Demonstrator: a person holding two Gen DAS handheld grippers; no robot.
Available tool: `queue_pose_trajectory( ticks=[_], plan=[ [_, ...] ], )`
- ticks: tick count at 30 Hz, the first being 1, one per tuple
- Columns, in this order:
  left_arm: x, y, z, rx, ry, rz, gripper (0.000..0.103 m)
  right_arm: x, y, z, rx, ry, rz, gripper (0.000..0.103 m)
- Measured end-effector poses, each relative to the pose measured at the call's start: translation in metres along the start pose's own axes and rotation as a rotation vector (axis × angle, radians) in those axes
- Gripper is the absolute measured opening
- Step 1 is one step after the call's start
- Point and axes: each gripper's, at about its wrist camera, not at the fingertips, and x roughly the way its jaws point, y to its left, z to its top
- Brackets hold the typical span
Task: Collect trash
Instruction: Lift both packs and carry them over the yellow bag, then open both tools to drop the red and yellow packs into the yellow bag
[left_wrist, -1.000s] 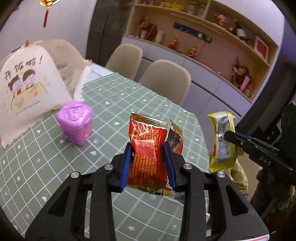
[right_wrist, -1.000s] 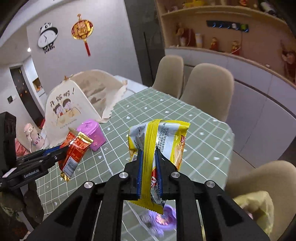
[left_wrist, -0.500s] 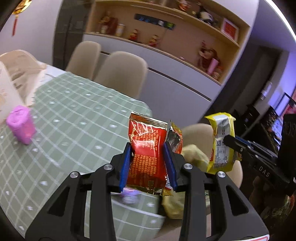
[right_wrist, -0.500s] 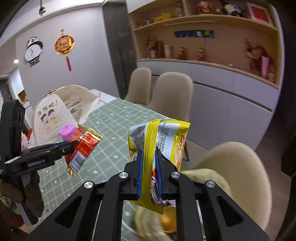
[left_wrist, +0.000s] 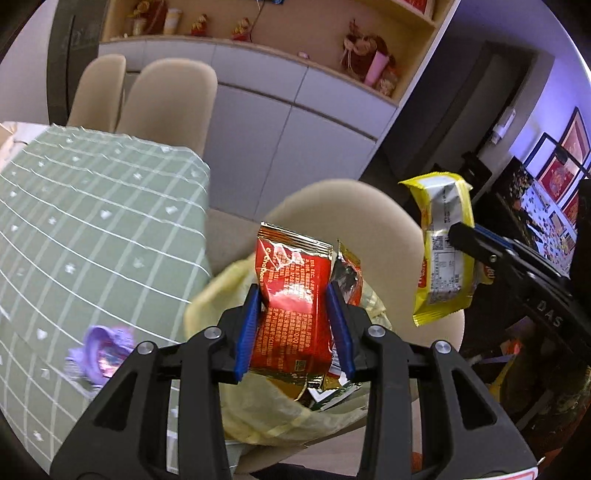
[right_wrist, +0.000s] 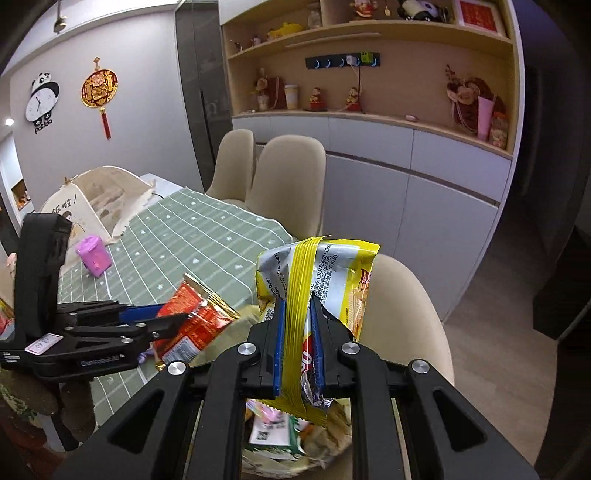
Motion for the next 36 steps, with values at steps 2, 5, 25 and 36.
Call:
queue_pose_trajectory(
  ticks=[2, 5, 25, 36],
  plan=[
    [0.012, -0.002, 0.0, 0.0, 0.014, 0.008, 0.034, 0.003, -0.005, -0.003, -0.001, 0.009, -0.001, 0.014],
    [0.027, -0.002, -0.002, -0.017, 0.039, 0.018, 0.034, 0.007, -0.011, -0.005, 0.007, 0.017, 0.008, 0.014],
    [-0.012, 0.022, -0.008, -0.047, -0.035, 0.188, 0.077, 0.126, 0.028, -0.054, 0.033, 0.288, 0.216, 0.014],
    [-0.044, 0.039, -0.03, -0.109, -0.048, 0.351, 0.084, 0.192, 0.021, -0.092, 0.097, 0.474, 0.234, 0.015]
  ],
)
